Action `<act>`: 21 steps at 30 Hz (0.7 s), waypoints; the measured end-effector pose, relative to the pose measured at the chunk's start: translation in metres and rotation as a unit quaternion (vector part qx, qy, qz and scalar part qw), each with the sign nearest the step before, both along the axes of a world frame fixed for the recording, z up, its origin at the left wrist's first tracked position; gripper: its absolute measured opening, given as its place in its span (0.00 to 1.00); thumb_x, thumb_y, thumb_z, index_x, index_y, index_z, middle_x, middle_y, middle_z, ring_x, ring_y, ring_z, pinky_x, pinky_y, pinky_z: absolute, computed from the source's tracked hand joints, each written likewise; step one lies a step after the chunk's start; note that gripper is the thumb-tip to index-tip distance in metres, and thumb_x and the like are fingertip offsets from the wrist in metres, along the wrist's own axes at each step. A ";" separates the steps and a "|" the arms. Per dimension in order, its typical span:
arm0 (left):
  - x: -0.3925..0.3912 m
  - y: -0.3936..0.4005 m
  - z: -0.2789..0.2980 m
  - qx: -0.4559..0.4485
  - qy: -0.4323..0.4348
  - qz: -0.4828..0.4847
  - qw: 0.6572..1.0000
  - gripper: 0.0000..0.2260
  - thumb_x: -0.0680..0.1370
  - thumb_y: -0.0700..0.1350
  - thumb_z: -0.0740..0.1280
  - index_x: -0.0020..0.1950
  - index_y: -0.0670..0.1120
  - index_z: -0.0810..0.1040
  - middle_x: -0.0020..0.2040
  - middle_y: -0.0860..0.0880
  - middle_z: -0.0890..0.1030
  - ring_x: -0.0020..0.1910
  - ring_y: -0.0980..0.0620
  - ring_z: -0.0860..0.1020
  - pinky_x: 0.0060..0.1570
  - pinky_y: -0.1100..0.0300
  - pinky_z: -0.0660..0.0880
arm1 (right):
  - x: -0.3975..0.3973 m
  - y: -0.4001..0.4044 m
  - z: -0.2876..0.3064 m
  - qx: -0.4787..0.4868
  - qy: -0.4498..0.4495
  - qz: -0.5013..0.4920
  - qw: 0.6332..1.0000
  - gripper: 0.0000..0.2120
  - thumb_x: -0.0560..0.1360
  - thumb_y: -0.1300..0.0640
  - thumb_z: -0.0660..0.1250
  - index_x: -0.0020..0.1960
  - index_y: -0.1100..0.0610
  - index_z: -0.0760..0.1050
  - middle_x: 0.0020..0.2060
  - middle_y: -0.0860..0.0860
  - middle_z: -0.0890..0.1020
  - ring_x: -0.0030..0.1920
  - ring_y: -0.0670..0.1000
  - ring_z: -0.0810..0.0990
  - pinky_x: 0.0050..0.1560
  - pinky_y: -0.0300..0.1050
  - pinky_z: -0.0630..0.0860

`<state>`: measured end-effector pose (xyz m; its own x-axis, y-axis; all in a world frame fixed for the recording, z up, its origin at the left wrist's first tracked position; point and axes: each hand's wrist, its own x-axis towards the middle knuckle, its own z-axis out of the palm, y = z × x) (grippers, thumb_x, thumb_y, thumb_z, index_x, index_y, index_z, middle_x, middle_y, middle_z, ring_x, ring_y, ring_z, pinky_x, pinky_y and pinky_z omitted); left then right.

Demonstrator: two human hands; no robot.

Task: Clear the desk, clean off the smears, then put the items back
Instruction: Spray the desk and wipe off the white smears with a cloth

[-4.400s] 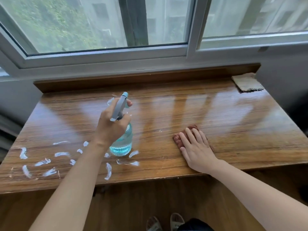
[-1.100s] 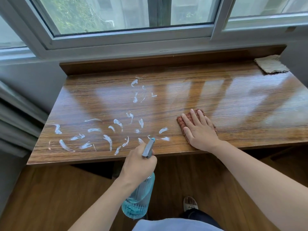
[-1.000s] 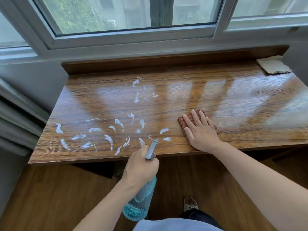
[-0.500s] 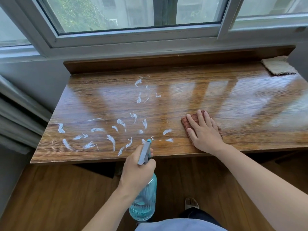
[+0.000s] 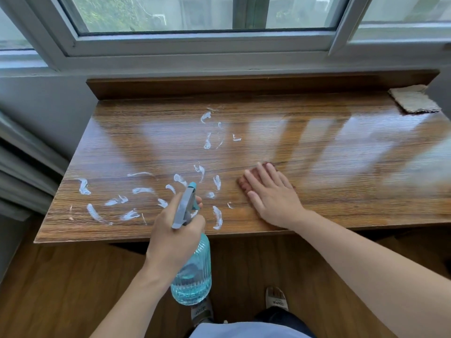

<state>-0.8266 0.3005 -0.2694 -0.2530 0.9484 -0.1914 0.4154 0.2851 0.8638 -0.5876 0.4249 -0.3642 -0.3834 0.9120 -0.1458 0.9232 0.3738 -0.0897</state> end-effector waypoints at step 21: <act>-0.010 0.018 0.007 0.001 -0.014 0.008 1.000 0.12 0.80 0.38 0.67 0.55 0.55 0.79 0.46 0.43 0.81 0.45 0.39 0.83 0.40 0.45 0.82 | -0.014 0.035 0.004 -0.050 0.007 -0.118 0.992 0.28 0.84 0.40 0.41 0.83 0.41 0.39 0.83 0.52 0.40 0.82 0.57 0.37 0.80 0.56 0.40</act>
<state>-0.8370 0.3190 -0.2625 -0.2626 0.9448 -0.1959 0.3868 0.2891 0.8757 -0.6016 0.4600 -0.3604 -0.1636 0.9576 -0.2370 0.9824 0.1362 -0.1281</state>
